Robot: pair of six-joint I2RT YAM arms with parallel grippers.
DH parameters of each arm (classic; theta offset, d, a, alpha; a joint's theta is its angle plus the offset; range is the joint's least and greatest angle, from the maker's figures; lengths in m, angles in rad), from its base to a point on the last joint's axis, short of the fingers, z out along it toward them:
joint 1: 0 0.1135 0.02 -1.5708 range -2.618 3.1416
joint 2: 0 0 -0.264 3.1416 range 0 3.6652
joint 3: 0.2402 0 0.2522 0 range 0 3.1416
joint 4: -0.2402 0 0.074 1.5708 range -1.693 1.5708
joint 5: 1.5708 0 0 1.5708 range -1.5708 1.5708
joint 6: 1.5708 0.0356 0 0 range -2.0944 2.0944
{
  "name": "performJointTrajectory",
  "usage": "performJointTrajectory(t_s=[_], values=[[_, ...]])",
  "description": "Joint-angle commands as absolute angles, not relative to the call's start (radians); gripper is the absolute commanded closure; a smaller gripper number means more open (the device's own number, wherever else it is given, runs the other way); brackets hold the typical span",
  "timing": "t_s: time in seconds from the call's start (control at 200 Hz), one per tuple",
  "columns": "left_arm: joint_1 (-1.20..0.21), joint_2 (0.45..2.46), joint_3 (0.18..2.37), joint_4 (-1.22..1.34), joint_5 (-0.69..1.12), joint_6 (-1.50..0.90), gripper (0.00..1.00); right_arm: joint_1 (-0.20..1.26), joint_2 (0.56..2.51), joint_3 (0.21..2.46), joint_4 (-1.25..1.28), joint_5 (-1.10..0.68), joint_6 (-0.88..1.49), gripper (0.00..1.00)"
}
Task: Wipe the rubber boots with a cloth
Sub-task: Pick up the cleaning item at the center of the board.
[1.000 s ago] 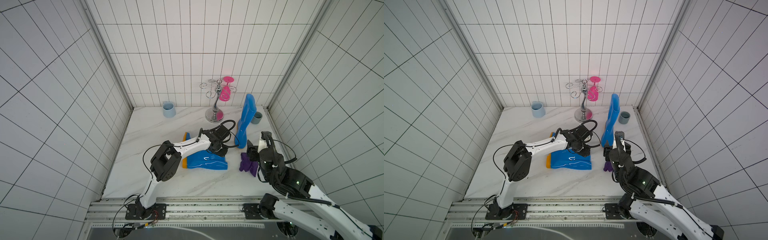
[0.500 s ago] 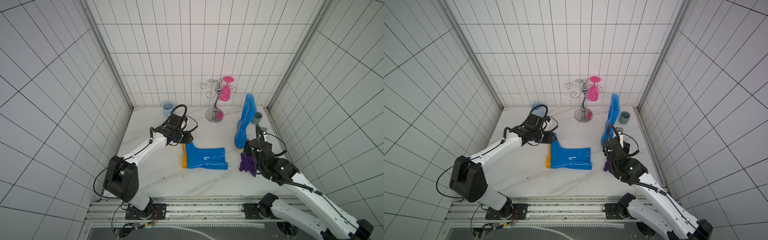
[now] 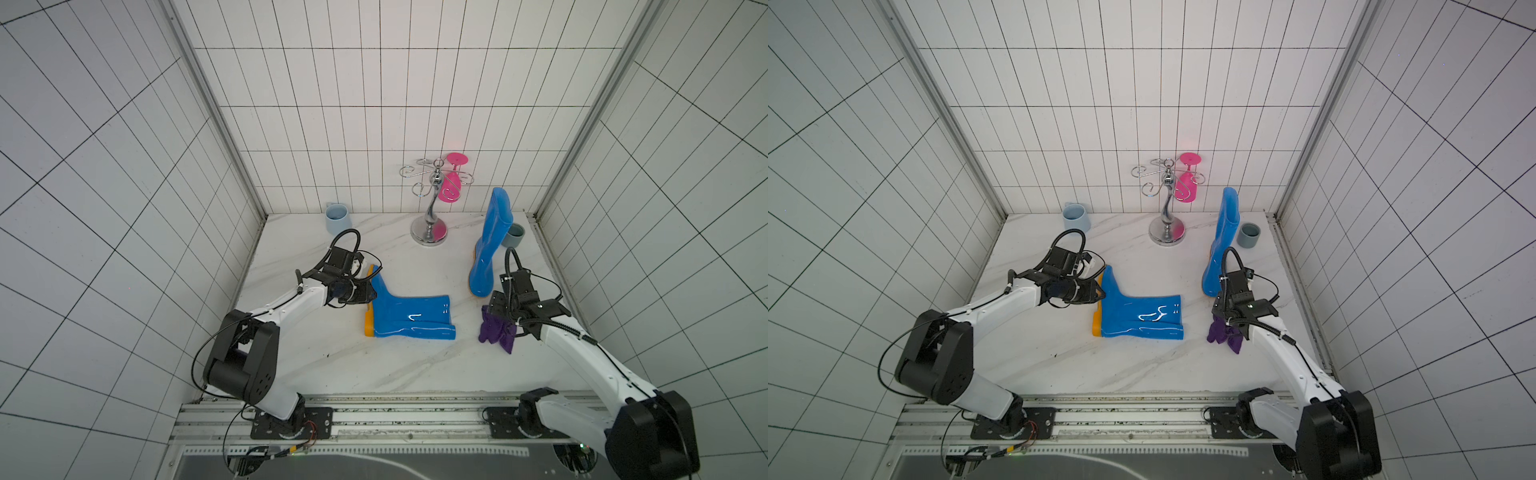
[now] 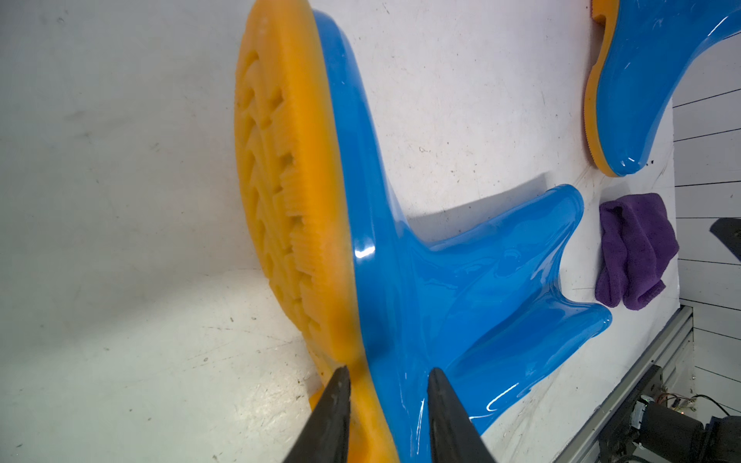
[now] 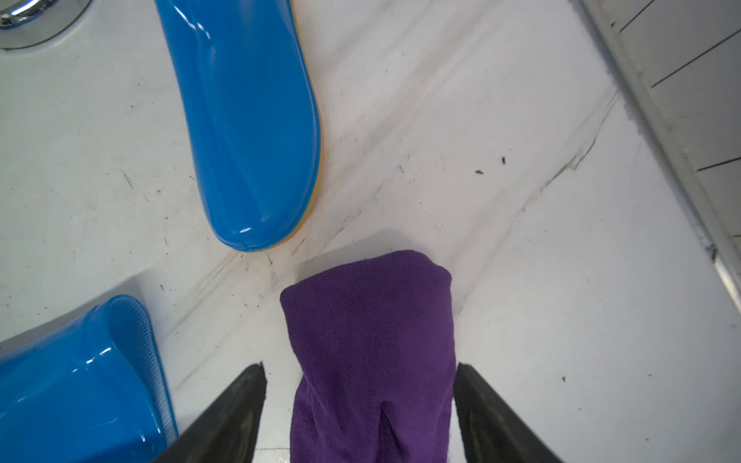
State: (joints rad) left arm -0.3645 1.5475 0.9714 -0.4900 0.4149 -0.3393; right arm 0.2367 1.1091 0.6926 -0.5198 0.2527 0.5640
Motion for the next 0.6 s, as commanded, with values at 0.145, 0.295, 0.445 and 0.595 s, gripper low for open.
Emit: performJointTrajectory(t_s=[0.145, 0.295, 0.445, 0.595], values=[[-0.343, 1.497, 0.929, -0.411, 0.417, -0.364, 0.67, 0.215, 1.148, 0.572, -0.436, 0.179, 0.637, 0.25], [-0.314, 1.459, 0.898, -0.390, 0.395, -0.382, 0.67, 0.212, 1.183, 0.525, -0.383, 0.173, 0.652, 0.26], [-0.280, 1.410, 0.861, -0.369, 0.374, -0.398, 0.67, 0.209, 1.227, 0.503, -0.332, 0.189, 0.652, 0.27], [-0.274, 1.408, 0.848, -0.367, 0.379, -0.397, 0.67, 0.204, 1.272, 0.484, -0.264, 0.189, 0.639, 0.35]])
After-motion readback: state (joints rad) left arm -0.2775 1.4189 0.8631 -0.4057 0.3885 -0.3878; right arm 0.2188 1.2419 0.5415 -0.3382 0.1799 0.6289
